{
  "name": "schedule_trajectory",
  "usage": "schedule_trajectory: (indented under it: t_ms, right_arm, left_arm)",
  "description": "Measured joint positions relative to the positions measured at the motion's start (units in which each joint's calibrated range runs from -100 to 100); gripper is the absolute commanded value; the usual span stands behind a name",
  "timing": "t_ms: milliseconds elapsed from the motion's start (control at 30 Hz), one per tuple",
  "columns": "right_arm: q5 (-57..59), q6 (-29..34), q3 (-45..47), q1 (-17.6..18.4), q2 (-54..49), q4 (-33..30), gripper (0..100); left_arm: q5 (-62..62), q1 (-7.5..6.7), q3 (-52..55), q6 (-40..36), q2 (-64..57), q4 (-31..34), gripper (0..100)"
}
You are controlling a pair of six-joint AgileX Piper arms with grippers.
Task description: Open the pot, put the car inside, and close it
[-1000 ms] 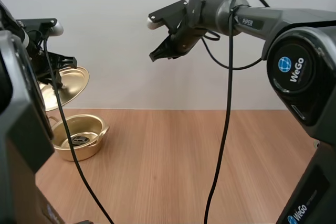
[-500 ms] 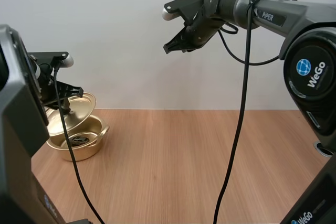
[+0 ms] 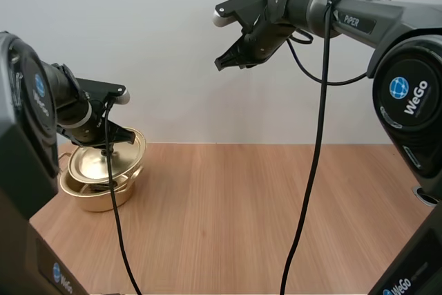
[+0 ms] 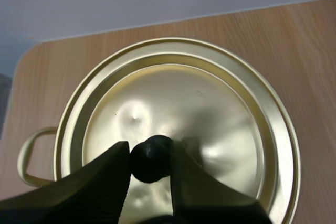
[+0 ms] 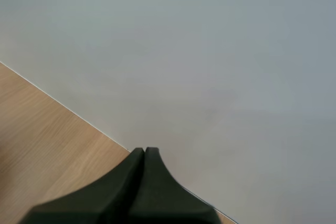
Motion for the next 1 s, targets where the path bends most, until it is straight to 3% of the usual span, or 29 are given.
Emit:
schedule_trajectory:
  t_ms: [333, 533, 700, 800, 967, 1000]
  right_arm:
    - [0.0, 0.0, 0.0, 0.0, 0.0, 0.0, 0]
    - [0.0, 0.0, 0.0, 0.0, 0.0, -0.1, 0]
    - [-0.6, 0.0, 0.0, 0.0, 0.0, -0.1, 0]
    - [-0.6, 0.0, 0.0, 0.0, 0.0, -0.1, 0]
    - [-0.6, 0.0, 0.0, 0.0, 0.0, -0.3, 0]
    - [-0.6, 0.0, 0.0, 0.0, 0.0, -0.3, 0]
  left_arm:
    - [-0.6, 0.00, 0.0, -4.4, 2.4, 11.5, 0]
    - [-1.0, 0.00, 0.0, -5.5, 5.3, 11.1, 0]
    - [-1.2, 0.00, 0.0, -1.7, 5.6, 5.0, 1]
    - [-1.2, 0.00, 0.0, 1.1, 5.6, 1.2, 20]
    - [-1.6, 0.00, 0.0, 1.9, 5.6, 0.2, 87]
    - [-1.6, 0.00, 0.0, 1.9, 5.6, 0.2, 96]
